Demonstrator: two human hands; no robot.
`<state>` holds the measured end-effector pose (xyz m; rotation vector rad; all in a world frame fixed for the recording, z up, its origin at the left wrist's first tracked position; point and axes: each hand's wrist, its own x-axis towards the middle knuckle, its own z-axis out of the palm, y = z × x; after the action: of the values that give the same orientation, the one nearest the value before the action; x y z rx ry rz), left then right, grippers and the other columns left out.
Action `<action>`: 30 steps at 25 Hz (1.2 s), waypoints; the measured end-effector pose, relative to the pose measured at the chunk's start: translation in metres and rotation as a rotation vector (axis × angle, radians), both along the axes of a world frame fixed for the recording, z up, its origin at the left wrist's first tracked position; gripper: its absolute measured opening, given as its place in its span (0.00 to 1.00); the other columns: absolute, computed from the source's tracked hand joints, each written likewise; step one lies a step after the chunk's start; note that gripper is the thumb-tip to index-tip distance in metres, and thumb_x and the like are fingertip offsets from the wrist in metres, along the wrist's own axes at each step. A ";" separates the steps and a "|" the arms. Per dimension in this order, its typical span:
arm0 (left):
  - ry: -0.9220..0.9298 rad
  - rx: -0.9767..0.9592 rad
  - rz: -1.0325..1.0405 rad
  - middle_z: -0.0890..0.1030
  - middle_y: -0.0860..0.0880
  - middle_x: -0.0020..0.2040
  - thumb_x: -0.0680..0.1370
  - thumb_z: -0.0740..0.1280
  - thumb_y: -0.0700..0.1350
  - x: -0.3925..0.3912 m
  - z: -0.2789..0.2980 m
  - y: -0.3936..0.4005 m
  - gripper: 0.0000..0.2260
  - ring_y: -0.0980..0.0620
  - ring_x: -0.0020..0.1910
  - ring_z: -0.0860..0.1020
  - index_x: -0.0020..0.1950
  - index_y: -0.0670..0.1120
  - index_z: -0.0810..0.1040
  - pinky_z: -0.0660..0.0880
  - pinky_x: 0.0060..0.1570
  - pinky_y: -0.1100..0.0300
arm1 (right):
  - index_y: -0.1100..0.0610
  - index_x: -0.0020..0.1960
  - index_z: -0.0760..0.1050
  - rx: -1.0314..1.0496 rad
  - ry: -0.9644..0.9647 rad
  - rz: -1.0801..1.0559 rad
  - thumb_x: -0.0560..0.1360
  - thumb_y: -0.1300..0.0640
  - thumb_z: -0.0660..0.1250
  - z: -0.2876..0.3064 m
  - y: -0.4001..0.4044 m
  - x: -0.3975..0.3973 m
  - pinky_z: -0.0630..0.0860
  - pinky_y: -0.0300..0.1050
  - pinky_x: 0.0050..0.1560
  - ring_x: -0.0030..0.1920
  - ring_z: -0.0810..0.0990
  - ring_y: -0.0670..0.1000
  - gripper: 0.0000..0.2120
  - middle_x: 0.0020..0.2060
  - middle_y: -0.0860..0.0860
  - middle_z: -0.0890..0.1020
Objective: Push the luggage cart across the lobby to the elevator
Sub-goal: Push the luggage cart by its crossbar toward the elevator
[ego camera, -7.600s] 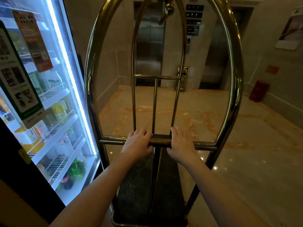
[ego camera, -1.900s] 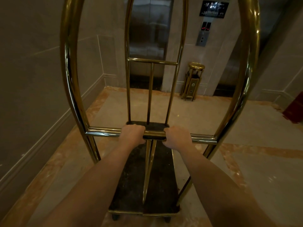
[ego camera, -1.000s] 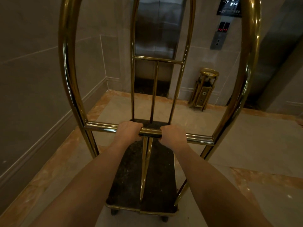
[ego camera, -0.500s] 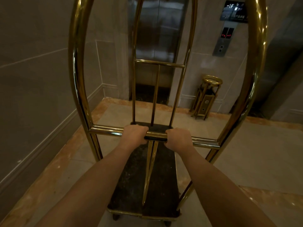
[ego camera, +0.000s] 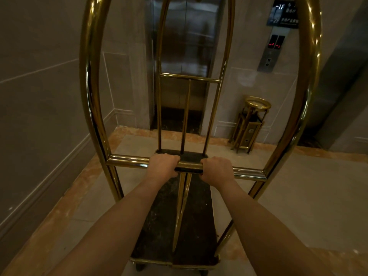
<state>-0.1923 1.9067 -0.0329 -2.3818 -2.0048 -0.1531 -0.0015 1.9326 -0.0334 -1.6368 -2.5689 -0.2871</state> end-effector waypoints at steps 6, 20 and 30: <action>-0.020 -0.005 0.038 0.80 0.51 0.48 0.76 0.71 0.48 -0.012 0.000 0.088 0.09 0.50 0.49 0.79 0.55 0.51 0.76 0.77 0.51 0.53 | 0.50 0.46 0.75 -0.023 0.031 0.025 0.75 0.48 0.68 0.001 0.087 -0.012 0.67 0.44 0.37 0.34 0.72 0.48 0.06 0.34 0.46 0.73; -0.037 0.035 0.049 0.81 0.51 0.47 0.75 0.72 0.49 -0.040 -0.003 0.279 0.10 0.51 0.47 0.79 0.55 0.52 0.78 0.77 0.49 0.54 | 0.49 0.49 0.77 -0.028 0.065 0.040 0.74 0.49 0.68 0.000 0.279 -0.039 0.70 0.44 0.36 0.36 0.75 0.49 0.06 0.35 0.46 0.74; -0.024 0.115 -0.016 0.81 0.53 0.46 0.76 0.70 0.52 -0.054 -0.005 0.406 0.08 0.51 0.47 0.80 0.52 0.52 0.77 0.74 0.51 0.53 | 0.49 0.47 0.76 -0.012 0.023 -0.001 0.73 0.47 0.68 0.003 0.408 -0.054 0.67 0.43 0.34 0.35 0.73 0.48 0.07 0.38 0.47 0.77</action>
<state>-0.2464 2.3125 -0.0375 -2.3374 -1.9303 -0.2900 -0.0555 2.3401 -0.0307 -1.6356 -2.5585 -0.2514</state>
